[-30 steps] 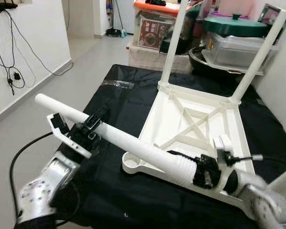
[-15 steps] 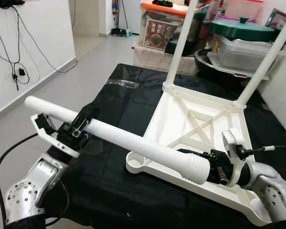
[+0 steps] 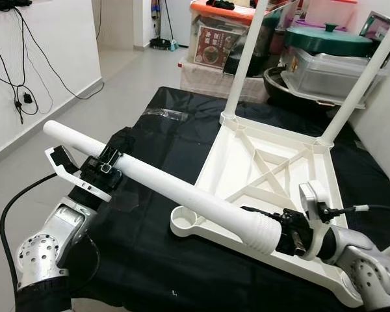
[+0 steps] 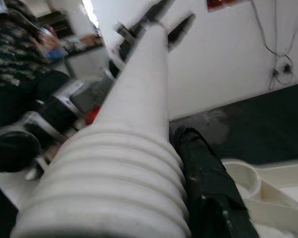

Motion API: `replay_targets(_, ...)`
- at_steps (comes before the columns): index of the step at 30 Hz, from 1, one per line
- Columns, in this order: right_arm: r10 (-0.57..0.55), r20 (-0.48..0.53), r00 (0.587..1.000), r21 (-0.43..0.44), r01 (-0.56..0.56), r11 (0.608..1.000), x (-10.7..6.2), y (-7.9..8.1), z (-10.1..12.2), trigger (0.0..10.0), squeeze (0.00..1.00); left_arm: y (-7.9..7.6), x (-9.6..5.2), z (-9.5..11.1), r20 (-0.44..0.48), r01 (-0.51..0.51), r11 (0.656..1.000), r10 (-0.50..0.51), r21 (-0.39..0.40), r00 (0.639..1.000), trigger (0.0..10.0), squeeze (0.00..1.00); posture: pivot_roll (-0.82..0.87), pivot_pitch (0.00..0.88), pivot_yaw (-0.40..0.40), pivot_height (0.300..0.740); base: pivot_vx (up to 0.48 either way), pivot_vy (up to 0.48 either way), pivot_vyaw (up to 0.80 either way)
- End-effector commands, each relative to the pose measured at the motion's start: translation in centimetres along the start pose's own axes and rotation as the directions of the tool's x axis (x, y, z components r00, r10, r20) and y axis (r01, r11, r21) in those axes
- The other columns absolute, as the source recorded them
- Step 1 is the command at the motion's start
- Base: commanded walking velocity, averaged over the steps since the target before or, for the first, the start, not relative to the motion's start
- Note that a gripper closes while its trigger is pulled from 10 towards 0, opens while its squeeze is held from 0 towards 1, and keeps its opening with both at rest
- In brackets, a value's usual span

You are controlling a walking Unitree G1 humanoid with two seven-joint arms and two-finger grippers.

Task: Building children table

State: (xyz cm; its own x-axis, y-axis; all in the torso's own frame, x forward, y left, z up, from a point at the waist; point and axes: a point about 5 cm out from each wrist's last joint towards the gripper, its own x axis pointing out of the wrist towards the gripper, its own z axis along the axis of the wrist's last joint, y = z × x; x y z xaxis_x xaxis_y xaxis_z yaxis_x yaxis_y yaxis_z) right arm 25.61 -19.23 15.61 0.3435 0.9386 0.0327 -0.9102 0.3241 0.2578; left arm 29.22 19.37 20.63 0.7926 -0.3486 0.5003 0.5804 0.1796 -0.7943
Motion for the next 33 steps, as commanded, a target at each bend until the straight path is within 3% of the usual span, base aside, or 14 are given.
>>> replay_targets(1, -0.071, -0.038, 0.997, 0.011, 0.072, 0.997, -0.4, -0.5, -0.5, 10.0, 1.00, 0.0, 0.0, 1.4, 0.041, -0.039, 0.997, 0.036, 0.071, 0.999, 10.0, 0.00, 0.11, 0.000, -0.115, 0.740, 0.000, 0.000, 0.00)
replay_targets(6, -0.148, -0.010, 0.989, 0.015, 0.148, 0.989, -1.1, -1.2, -0.6, 10.0, 1.00, 0.2, 0.2, 2.2, 0.079, -0.060, 0.995, 0.054, 0.075, 0.995, 10.0, 0.00, 0.11, 0.000, -0.117, 0.740, 0.000, 0.000, 0.00)
replay_targets(8, -0.244, 0.019, 0.970, 0.037, 0.243, 0.969, -3.0, -2.1, -1.0, 10.0, 1.00, 0.6, 0.0, 3.4, 0.144, -0.112, 0.989, 0.098, 0.095, 0.985, 10.0, 0.00, 0.12, 0.000, -0.124, 0.740, 0.000, 0.000, 0.00)
replay_targets(12, -0.293, 0.007, 0.956, 0.062, 0.292, 0.954, -4.9, -2.4, -1.6, 10.0, 1.00, 0.7, -0.3, 4.5, 0.197, -0.136, 0.986, 0.116, 0.094, 0.974, 10.0, 0.00, 0.12, 0.000, -0.128, 0.740, 0.000, 0.000, 0.00)
replay_targets(18, -0.402, -0.037, 0.915, 0.035, 0.403, 0.915, -7.7, -3.5, -1.8, 10.0, 1.00, 0.7, -0.4, 4.8, 0.197, -0.144, 0.983, 0.120, 0.112, 0.973, 10.0, 0.00, 0.12, 0.000, -0.125, 0.740, 0.000, 0.000, 0.00)
replay_targets(20, -0.492, 0.046, 0.869, -0.094, 0.494, 0.864, -6.8, -4.7, 1.7, 10.0, 1.00, 0.9, 0.0, 4.3, 0.174, -0.137, 0.983, 0.116, 0.120, 0.978, 10.0, 0.00, 0.09, 0.000, -0.109, 0.740, 0.000, 0.000, 0.00)
replay_targets(22, -0.492, 0.046, 0.869, -0.094, 0.494, 0.864, -6.8, -4.7, 1.7, 10.0, 1.00, 0.9, 0.0, 4.3, 0.174, -0.137, 0.983, 0.116, 0.120, 0.978, 10.0, 0.00, 0.09, 0.000, -0.109, 0.740, 0.000, 0.000, 0.00)
replay_targets(25, -0.515, 0.106, 0.850, -0.143, 0.526, 0.838, -5.7, -5.0, 3.8, 10.0, 1.00, 1.0, 0.2, 4.1, 0.165, -0.135, 0.983, 0.114, 0.121, 0.980, 10.0, 0.00, 0.09, 0.000, -0.109, 0.740, 0.000, 0.000, 0.00)
replay_targets(26, -0.534, 0.159, 0.830, -0.259, 0.557, 0.789, -3.7, -5.2, 6.3, 10.0, 0.75, 1.2, 0.6, 3.7, 0.149, -0.140, 0.981, 0.119, 0.132, 0.982, 10.0, 0.00, 0.09, 0.000, -0.101, 0.740, 0.000, 0.000, 0.00)
replay_targets(27, -0.534, 0.159, 0.830, -0.259, 0.557, 0.789, -3.7, -5.2, 6.3, 10.0, 0.75, 1.2, 0.6, 3.7, 0.149, -0.140, 0.981, 0.119, 0.132, 0.982, 10.0, 0.00, 0.09, 0.000, -0.101, 0.740, 0.000, 0.000, 0.00)
replay_targets(28, -0.510, 0.211, 0.834, -0.359, 0.552, 0.753, -1.0, -4.6, 8.8, 10.0, 0.00, 1.2, 0.9, 3.1, 0.127, -0.141, 0.978, 0.122, 0.152, 0.984, 10.0, 0.00, 0.10, 0.000, -0.101, 0.740, 0.000, 0.000, 0.00)
replay_targets(30, -0.510, 0.211, 0.834, -0.359, 0.552, 0.753, -1.0, -4.6, 8.8, 10.0, 0.00, 1.2, 0.9, 3.1, 0.127, -0.141, 0.978, 0.122, 0.152, 0.984, 10.0, 0.00, 0.10, 0.000, -0.101, 0.740, 0.000, 0.000, 0.00)
replay_targets(32, -0.430, 0.234, 0.872, -0.478, 0.488, 0.730, 3.7, -2.7, 11.5, 10.0, 0.00, 1.4, 1.3, 2.6, 0.110, -0.157, 0.969, 0.138, 0.189, 0.984, 10.0, 0.00, 0.10, 0.000, -0.103, 0.740, 0.000, 0.000, 0.00)
replay_targets(33, -0.407, 0.219, 0.887, -0.493, 0.461, 0.738, 5.1, -2.1, 11.8, 10.0, 0.00, 1.5, 1.3, 2.6, 0.111, -0.167, 0.964, 0.146, 0.206, 0.983, 10.0, 0.00, 0.10, 0.000, -0.103, 0.740, 0.000, 0.000, 0.00)
